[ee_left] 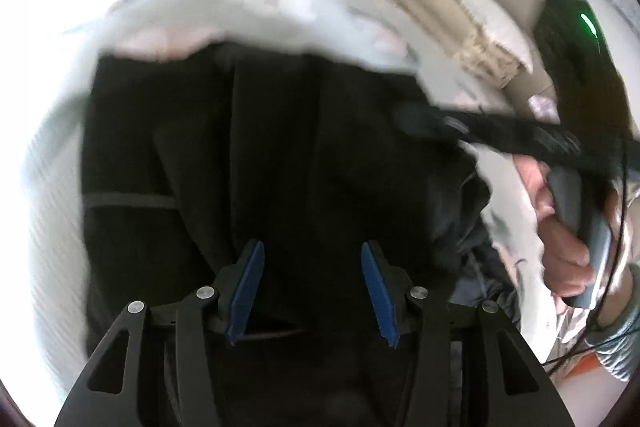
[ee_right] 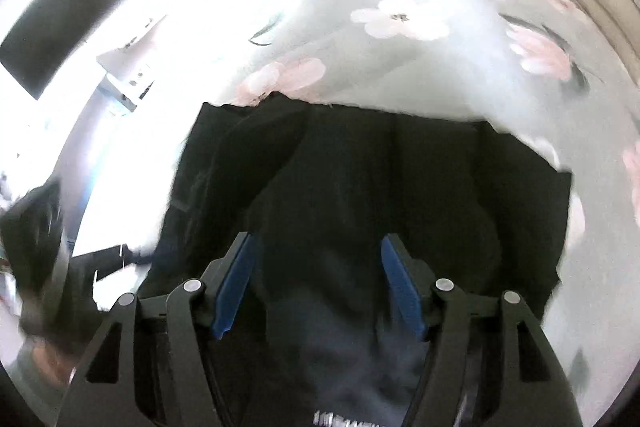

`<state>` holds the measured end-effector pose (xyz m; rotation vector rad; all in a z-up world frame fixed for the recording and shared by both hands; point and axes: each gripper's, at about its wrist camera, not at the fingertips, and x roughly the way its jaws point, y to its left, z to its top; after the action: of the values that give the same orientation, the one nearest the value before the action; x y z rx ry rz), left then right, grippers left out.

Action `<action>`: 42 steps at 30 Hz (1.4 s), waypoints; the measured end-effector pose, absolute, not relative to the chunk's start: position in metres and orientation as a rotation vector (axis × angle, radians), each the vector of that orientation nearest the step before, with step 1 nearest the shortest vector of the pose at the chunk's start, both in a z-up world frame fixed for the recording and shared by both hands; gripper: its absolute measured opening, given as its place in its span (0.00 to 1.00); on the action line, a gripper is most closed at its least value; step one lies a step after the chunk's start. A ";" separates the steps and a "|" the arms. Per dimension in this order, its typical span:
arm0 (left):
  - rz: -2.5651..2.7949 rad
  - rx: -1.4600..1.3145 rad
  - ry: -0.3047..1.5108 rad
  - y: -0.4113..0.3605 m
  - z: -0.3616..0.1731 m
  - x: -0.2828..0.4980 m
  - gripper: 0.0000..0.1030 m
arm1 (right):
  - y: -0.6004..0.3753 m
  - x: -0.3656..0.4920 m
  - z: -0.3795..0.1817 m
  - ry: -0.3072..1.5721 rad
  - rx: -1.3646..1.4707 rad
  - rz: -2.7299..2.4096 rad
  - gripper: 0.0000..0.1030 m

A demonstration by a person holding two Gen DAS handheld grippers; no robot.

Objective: Fold large clothes

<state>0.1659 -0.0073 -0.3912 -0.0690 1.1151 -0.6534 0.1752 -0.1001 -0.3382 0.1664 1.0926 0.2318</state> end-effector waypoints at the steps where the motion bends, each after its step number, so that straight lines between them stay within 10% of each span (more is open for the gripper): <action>1: -0.633 -0.066 1.130 -0.009 -0.401 0.165 0.51 | -0.091 0.189 -0.364 1.155 0.140 0.200 0.65; 15: -0.561 -0.136 1.129 0.022 -0.396 0.130 0.51 | -0.097 0.107 -0.348 1.114 0.131 0.288 0.70; 18: -0.486 -0.104 1.145 0.029 -0.398 0.119 0.51 | -0.094 0.096 -0.386 1.221 0.058 0.249 0.51; 42: -0.125 -0.104 1.346 0.152 -0.410 -0.018 0.51 | -0.193 -0.065 -0.402 1.293 0.359 0.130 0.61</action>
<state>-0.0180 0.1522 -0.4097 -0.1040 1.3462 -0.1250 -0.0649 -0.1928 -0.4016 0.3591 1.2931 0.1296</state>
